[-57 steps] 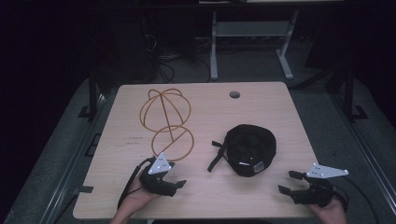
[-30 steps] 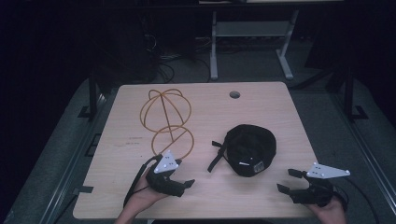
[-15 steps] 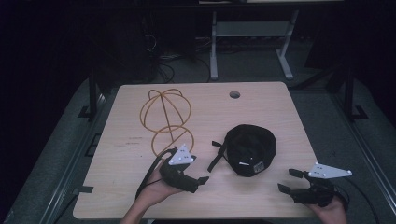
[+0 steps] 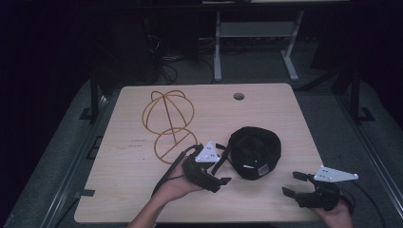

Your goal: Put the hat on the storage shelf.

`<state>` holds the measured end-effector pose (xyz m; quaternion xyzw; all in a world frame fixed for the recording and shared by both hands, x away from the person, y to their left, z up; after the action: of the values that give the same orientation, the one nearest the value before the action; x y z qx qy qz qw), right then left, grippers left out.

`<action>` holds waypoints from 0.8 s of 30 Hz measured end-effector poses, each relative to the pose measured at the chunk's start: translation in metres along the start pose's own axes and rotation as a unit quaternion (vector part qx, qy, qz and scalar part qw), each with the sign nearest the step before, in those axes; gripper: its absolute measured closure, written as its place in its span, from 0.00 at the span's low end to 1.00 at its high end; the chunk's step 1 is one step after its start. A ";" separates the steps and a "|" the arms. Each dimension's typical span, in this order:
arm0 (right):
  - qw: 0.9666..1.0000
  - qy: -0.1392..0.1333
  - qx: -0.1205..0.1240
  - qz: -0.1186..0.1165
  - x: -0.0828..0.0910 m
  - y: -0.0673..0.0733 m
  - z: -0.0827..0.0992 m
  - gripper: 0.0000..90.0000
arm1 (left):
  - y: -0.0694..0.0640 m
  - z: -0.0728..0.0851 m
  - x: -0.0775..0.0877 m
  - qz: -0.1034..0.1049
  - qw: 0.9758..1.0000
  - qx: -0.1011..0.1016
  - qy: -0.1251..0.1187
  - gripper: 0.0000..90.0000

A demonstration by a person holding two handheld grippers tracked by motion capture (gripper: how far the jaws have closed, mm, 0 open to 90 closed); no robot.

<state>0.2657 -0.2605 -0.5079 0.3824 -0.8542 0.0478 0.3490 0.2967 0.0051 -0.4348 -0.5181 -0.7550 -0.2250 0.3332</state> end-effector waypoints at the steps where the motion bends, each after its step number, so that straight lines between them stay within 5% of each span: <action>1: 1.000 0.000 0.000 -0.001 0.000 0.000 0.000 0.23 | -0.001 -0.002 -0.003 0.002 1.000 -0.001 0.000 0.22; 19: 1.000 -0.003 -0.003 -0.003 0.000 0.000 -0.003 0.22 | -0.008 -0.038 -0.038 0.017 0.997 -0.064 0.030 0.25; 24: 1.000 -0.007 -0.002 -0.004 0.000 0.001 -0.004 0.22 | -0.007 -0.040 -0.050 0.034 0.996 -0.062 0.050 0.29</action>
<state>0.2678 -0.2584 -0.5048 0.3854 -0.8554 0.0421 0.3434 0.3133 -0.0562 -0.4446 -0.5509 -0.7042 -0.2857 0.3449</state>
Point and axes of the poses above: each handheld gripper's, and its own axes: x roughly backward along the jaws, z roughly out of its underside, y roughly to its left, the point moved 8 cm from there along -x, roughly forward along the jaws, and after that the axes turned 7 degrees about y, right-handed, at the moved point
